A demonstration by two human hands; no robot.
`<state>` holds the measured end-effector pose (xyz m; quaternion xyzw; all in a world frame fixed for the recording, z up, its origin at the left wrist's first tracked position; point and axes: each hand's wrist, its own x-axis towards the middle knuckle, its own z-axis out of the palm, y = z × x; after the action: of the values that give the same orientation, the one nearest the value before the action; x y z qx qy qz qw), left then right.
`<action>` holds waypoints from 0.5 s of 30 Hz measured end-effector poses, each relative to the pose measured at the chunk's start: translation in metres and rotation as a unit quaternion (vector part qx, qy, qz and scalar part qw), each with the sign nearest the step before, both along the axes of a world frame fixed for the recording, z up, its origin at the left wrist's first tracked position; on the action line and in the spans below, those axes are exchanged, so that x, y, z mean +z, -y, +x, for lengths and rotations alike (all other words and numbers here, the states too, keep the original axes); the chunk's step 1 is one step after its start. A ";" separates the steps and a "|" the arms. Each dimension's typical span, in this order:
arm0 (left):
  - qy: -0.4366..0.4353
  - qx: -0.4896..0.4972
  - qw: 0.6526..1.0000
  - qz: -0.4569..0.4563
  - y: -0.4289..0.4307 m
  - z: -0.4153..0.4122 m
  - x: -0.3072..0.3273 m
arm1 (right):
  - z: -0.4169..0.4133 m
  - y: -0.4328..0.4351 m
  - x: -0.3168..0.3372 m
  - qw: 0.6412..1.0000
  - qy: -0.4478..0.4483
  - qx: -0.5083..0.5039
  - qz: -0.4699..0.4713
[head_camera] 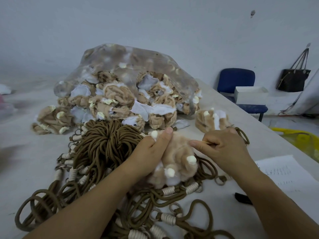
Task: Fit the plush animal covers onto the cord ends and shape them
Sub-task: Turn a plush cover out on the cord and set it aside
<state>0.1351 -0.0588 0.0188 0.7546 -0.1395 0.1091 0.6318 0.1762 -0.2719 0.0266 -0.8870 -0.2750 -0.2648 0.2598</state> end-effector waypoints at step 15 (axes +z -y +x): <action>0.037 0.103 0.993 0.045 0.010 -0.002 -0.004 | -0.003 -0.021 -0.020 0.969 -0.189 0.010 0.162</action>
<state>0.1331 -0.0692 0.0147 0.7883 -0.0889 0.1954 0.5766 0.1731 -0.2511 0.0070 -0.8642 -0.1837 -0.1309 0.4497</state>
